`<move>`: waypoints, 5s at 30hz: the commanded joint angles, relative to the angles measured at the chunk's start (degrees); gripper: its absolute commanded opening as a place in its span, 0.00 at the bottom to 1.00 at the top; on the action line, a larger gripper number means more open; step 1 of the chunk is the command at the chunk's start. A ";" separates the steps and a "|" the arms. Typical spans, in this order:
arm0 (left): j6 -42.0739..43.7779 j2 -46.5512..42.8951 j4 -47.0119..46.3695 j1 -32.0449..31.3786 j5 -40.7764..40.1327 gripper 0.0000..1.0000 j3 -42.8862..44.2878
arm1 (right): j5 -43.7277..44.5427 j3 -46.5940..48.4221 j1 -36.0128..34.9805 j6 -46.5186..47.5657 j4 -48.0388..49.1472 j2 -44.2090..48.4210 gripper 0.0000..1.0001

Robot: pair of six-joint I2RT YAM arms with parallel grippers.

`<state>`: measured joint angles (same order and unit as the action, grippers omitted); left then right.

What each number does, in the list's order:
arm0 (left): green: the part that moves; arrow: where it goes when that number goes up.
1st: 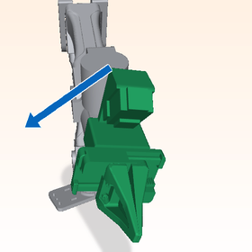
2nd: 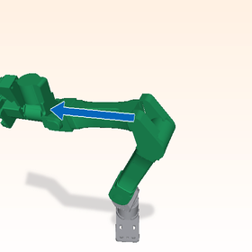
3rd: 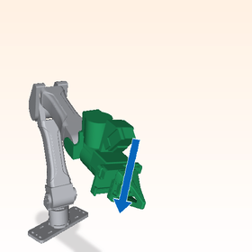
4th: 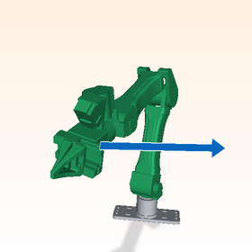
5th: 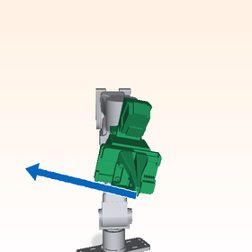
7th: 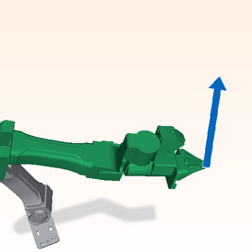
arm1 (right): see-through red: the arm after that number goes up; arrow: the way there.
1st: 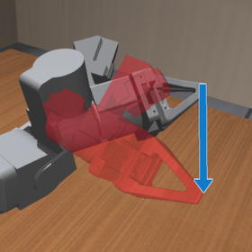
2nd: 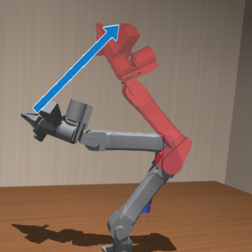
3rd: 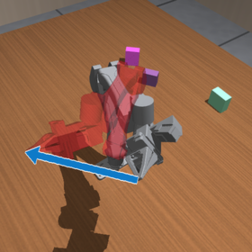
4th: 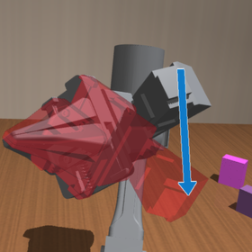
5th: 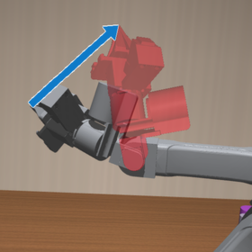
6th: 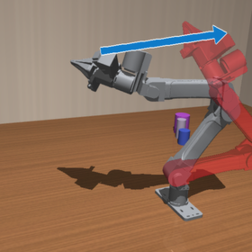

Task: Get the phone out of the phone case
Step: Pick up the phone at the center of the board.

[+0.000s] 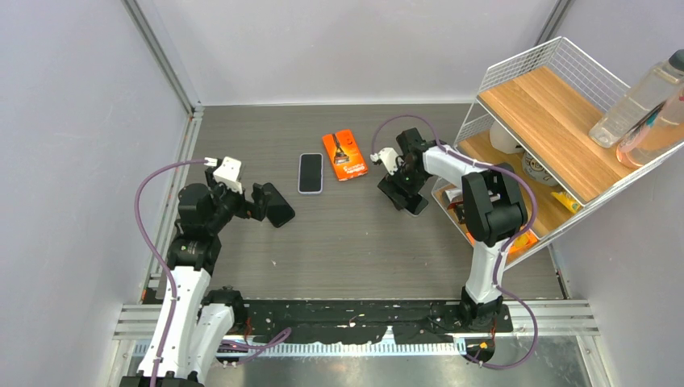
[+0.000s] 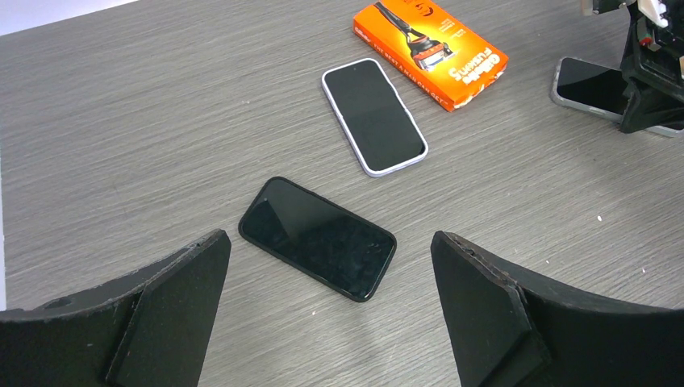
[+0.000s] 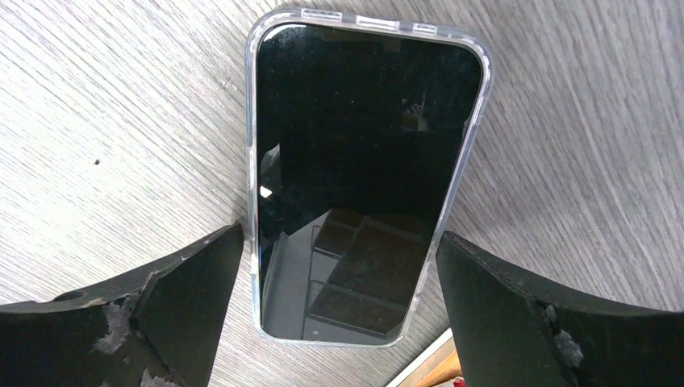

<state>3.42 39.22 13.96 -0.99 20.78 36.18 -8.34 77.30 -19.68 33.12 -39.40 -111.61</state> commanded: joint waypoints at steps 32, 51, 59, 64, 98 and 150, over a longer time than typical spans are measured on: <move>-2.79 1.13 -2.16 0.29 -0.82 0.99 0.87 | -7.01 1.97 -0.02 -2.50 -1.76 1.15 0.42; -11.59 7.07 -3.85 0.25 4.38 0.99 1.79 | -7.40 -3.83 -4.54 -5.35 4.10 7.61 0.05; -14.79 14.26 -5.03 -1.15 9.81 0.99 5.56 | -8.53 -4.81 -8.08 -6.64 5.16 12.23 0.05; -16.39 19.55 -5.33 -3.80 11.41 0.99 8.56 | -8.78 -5.18 -10.19 -7.46 5.58 13.57 0.05; -34.05 49.97 0.30 -17.46 37.87 0.84 30.66 | -2.26 4.56 -23.56 -5.68 6.68 27.78 0.05; 2.05 18.15 7.88 -19.97 42.06 0.00 25.16 | -25.26 13.94 -22.42 -2.59 -11.68 32.32 0.85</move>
<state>6.48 59.99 30.70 -20.99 57.78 62.94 -27.35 88.75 -42.13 29.17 -49.34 -78.37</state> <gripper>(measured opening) 0.177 0.881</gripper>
